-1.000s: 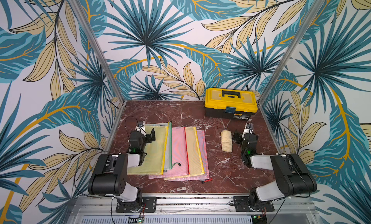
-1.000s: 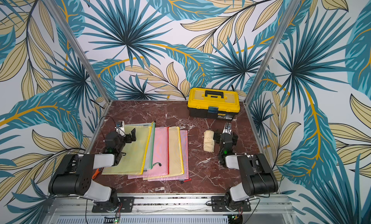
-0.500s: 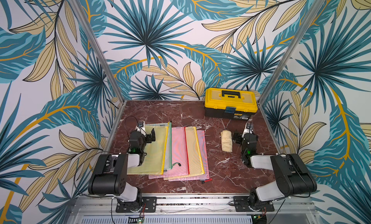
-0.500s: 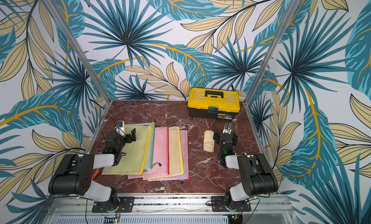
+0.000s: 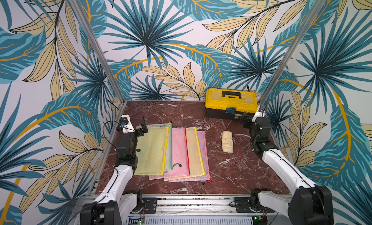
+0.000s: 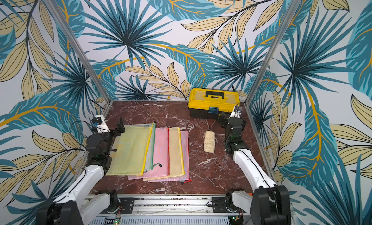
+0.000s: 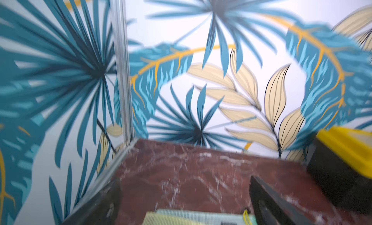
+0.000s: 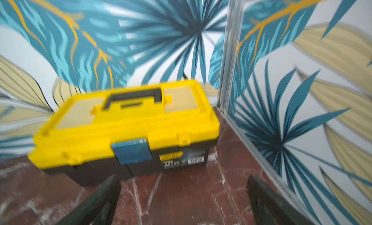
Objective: Wipe the document bag
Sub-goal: Pick up the document bag from the center of the board.
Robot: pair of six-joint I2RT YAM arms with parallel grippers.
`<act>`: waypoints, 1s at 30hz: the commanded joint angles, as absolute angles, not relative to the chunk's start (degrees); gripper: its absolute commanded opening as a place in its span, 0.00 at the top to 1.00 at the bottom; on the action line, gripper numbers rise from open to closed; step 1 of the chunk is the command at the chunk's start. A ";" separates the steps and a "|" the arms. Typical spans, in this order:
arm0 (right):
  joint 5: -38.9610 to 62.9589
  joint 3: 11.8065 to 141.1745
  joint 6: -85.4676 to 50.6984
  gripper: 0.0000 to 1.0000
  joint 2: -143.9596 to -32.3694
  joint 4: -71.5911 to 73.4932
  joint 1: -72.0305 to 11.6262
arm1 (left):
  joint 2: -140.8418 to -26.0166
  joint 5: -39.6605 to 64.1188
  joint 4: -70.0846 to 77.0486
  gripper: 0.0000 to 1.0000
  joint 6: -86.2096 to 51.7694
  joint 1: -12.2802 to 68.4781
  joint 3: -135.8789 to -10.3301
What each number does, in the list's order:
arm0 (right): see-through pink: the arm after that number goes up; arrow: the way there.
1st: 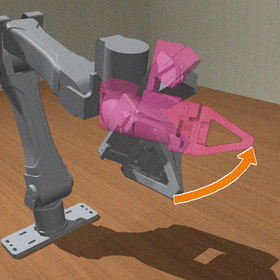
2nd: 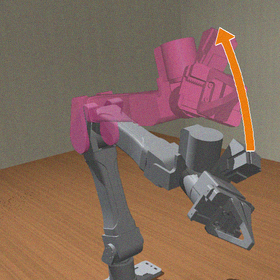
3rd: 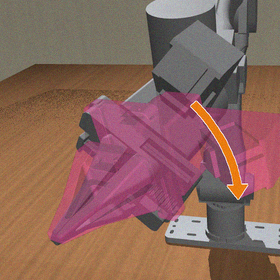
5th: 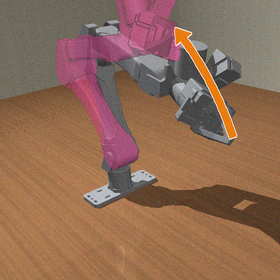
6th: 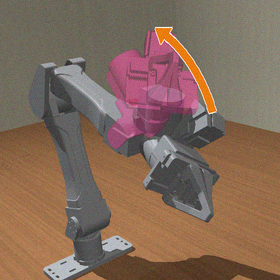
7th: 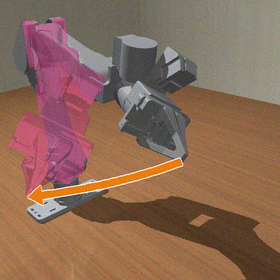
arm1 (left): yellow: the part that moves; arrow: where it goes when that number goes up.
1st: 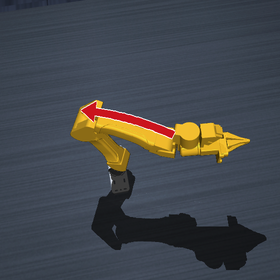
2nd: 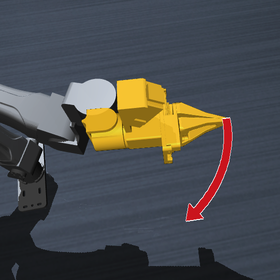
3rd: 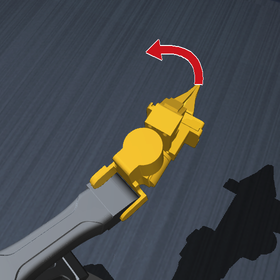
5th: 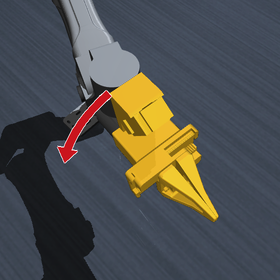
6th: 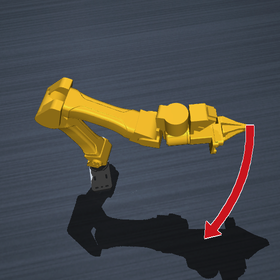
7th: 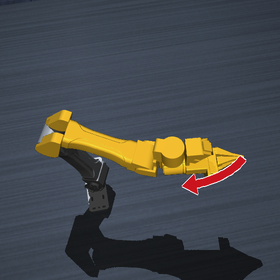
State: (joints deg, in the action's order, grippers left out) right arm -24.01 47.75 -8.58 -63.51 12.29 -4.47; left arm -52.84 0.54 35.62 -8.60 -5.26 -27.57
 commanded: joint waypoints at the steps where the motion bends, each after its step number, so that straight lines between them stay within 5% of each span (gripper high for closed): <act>1: -24.07 51.92 -15.03 0.00 -59.36 -5.21 -4.13 | -48.15 9.37 29.62 0.00 -12.00 -5.97 -35.29; 10: -12.28 53.13 -19.31 0.00 -55.17 -9.32 -4.13 | -44.23 23.13 26.39 0.01 -20.89 -5.97 -48.01; 18: -7.31 54.75 -21.59 0.00 -54.49 -10.07 -4.13 | -41.60 21.88 25.45 0.00 -26.36 -6.23 -51.09; 23: 0.14 59.60 -22.96 0.00 -56.26 -20.23 -4.21 | -46.92 24.35 6.98 0.00 -19.16 -5.68 -59.87; 30: 3.70 54.79 -27.28 0.01 -58.77 -20.88 -6.84 | -60.07 3.00 -22.95 0.03 -0.43 10.70 -68.50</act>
State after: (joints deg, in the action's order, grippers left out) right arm 0.86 57.08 -24.80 -58.19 -18.09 -5.41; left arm -56.03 12.19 -5.98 -9.08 6.66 -68.34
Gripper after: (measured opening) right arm 0.989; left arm 0.976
